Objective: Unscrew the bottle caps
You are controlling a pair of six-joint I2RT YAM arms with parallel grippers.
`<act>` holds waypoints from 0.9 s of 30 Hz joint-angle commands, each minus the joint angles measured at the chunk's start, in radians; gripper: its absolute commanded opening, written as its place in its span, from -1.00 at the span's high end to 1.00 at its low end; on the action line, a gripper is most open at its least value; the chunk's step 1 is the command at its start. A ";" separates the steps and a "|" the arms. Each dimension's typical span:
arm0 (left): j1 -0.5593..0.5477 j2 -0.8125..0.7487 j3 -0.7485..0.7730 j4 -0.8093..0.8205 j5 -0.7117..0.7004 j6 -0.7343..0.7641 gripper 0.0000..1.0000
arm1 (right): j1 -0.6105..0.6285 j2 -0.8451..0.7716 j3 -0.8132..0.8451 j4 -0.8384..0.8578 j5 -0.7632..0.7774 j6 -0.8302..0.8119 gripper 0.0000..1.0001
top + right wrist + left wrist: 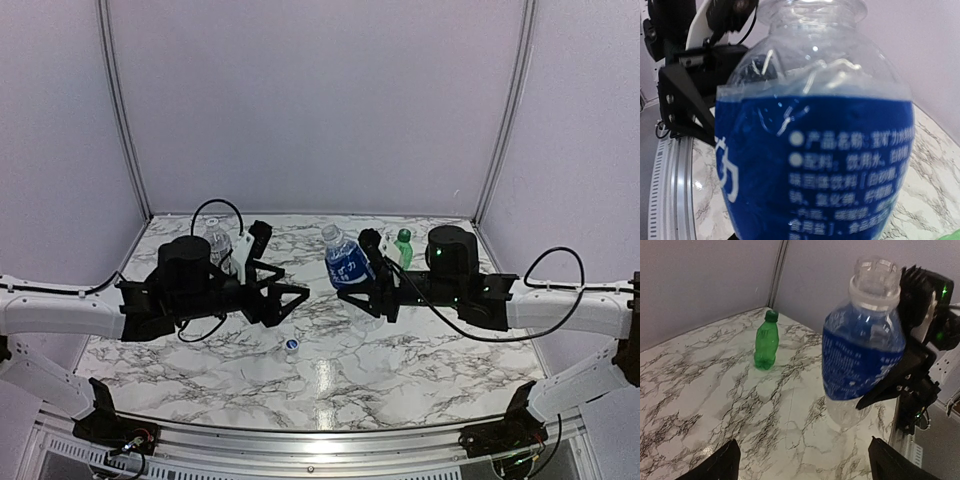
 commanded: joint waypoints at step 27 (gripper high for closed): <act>0.007 0.030 0.331 -0.250 0.318 0.094 -0.34 | 0.061 0.123 0.089 -0.023 -0.326 -0.063 0.16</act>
